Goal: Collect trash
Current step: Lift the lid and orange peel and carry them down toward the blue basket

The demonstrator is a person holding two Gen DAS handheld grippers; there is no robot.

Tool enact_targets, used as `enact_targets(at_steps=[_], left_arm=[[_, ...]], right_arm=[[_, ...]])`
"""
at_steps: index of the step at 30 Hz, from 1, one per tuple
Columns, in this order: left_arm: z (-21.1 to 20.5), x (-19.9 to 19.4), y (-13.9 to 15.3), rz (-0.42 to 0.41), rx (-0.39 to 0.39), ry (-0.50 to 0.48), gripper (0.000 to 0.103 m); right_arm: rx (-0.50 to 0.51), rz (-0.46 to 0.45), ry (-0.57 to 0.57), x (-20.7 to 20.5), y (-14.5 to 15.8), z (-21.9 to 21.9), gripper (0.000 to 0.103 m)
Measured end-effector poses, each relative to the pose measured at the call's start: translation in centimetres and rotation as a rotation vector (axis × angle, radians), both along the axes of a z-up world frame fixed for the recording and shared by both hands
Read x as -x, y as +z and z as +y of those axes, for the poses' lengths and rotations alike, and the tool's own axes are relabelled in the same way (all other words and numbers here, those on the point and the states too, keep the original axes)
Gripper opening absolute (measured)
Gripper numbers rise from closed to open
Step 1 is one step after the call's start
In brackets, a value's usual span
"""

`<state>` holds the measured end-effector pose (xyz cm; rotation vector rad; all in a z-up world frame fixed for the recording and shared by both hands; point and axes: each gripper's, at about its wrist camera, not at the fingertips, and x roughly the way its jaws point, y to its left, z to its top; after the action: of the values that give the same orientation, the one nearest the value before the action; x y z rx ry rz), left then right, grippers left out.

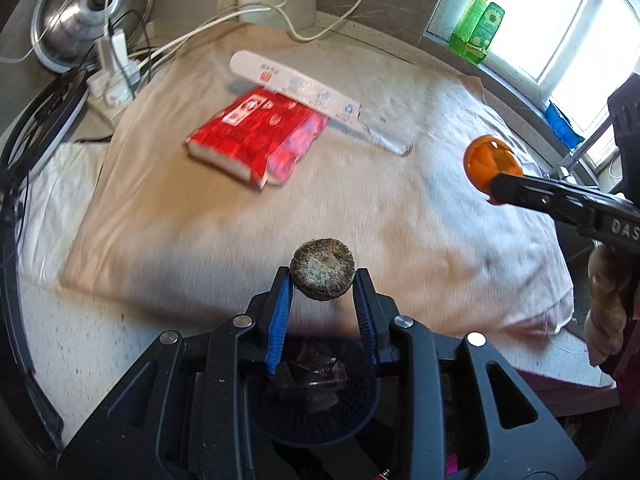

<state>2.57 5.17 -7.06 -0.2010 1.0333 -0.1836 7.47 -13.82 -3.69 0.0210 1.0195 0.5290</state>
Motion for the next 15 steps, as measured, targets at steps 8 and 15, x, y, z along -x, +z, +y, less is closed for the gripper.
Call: enact_targets(at_steps=[8,15], left_arm=[[1.1,3.4,-1.9,0.031,0.021,0.006,0.031],[1.6,5.8,-4.1,0.070,0.035,0.003,0.031]], right_arm=[[-0.004,0.015,0.008,5.0,-0.4,0.9,0.041],[0.005,0.045,0.013,8.5,-2.0,1.9,0.041]])
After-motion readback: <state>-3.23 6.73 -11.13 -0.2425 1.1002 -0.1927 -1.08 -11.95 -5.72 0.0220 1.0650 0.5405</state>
